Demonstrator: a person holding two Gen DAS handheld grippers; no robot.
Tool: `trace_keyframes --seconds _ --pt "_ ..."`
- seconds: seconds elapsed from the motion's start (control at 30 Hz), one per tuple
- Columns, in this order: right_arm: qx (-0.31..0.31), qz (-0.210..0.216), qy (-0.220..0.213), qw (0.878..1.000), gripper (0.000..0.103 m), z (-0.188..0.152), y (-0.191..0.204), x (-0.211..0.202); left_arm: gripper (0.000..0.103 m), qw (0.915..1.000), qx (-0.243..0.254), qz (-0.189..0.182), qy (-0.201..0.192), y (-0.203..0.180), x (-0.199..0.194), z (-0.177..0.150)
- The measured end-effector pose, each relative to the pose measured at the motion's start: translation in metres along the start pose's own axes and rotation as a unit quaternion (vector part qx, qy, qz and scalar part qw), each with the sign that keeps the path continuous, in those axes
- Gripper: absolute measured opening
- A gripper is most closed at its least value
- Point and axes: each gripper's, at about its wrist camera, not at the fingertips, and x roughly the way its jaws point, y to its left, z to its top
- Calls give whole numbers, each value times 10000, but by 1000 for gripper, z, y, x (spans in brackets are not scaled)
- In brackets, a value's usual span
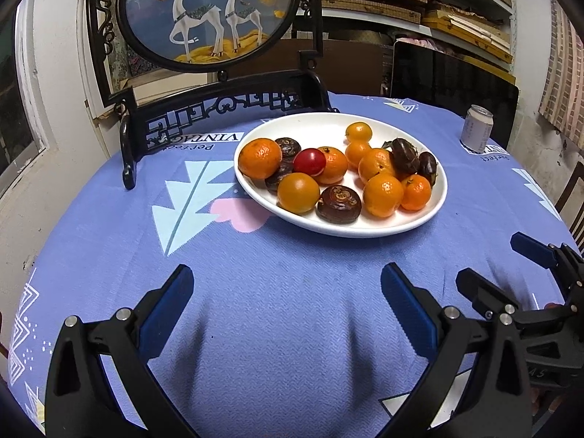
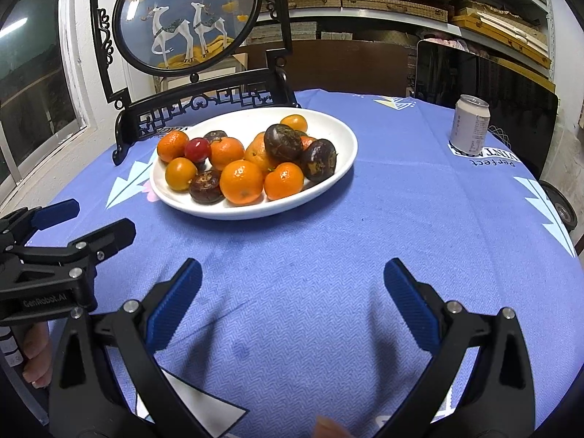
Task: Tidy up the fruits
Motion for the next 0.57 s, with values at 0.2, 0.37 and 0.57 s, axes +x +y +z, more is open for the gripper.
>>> trace_keyframes --seconds 0.2,0.37,0.57 --pt "2 1 -2 10000 101 0 1 0 102 9999 65 71 -96 -1 -2 -2" --pt "-2 0 3 10000 101 0 1 1 102 9999 27 102 -113 2 -2 0" --pt "2 0 7 10000 101 0 1 1 102 9995 -305 49 -3 12 1 2"
